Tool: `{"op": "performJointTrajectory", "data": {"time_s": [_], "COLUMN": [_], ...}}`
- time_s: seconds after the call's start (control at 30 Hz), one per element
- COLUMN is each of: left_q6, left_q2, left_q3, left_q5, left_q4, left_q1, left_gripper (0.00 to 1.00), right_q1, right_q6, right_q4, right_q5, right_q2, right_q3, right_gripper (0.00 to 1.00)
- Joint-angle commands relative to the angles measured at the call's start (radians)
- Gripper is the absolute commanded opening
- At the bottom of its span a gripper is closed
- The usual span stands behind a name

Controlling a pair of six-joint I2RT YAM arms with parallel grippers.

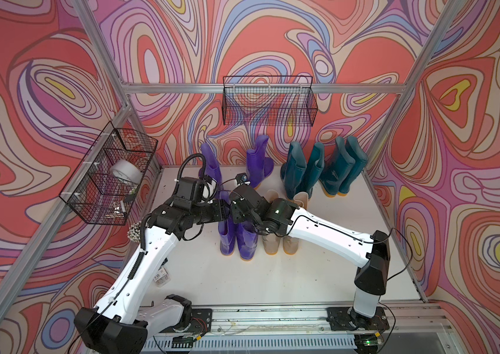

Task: Match and arrange rain boots in pairs
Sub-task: Place the rain boot at the center of the board.

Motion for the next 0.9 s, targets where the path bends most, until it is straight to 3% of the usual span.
{"op": "performJointTrajectory", "data": {"time_s": [0.0, 0.1, 0.33, 0.43, 0.7, 0.87], "left_q6": [-0.004, 0.01, 0.015, -0.006, -0.049, 0.003], "left_q2": [-0.015, -0.032, 0.003, 0.093, 0.411, 0.592], "left_q3": [0.08, 0.122, 0.251, 0.313, 0.482, 0.652], "left_q5": [0.006, -0.056, -0.27, -0.353, -0.259, -0.208], "left_q4": [-0.032, -0.062, -0.105, -0.12, -0.08, -0.054], "left_q1": [-0.008, -0.007, -0.006, 0.008, 0.163, 0.198], "left_gripper": [0.61, 0.76, 0.87, 0.99, 1.0, 1.0], "right_q1": [0.011, 0.011, 0.004, -0.025, -0.13, -0.173], "right_q6": [-0.035, -0.067, -0.153, -0.165, -0.151, -0.157], "right_q4": [0.018, 0.0, 0.028, 0.06, 0.135, 0.152], "right_q5": [-0.014, 0.022, 0.142, 0.149, 0.076, 0.039], "right_q2": [-0.062, -0.072, -0.151, -0.188, -0.292, -0.308], "right_q3": [0.053, 0.093, 0.101, 0.042, -0.119, -0.169], "right_gripper": [0.47, 0.49, 0.54, 0.58, 0.66, 0.68]}}
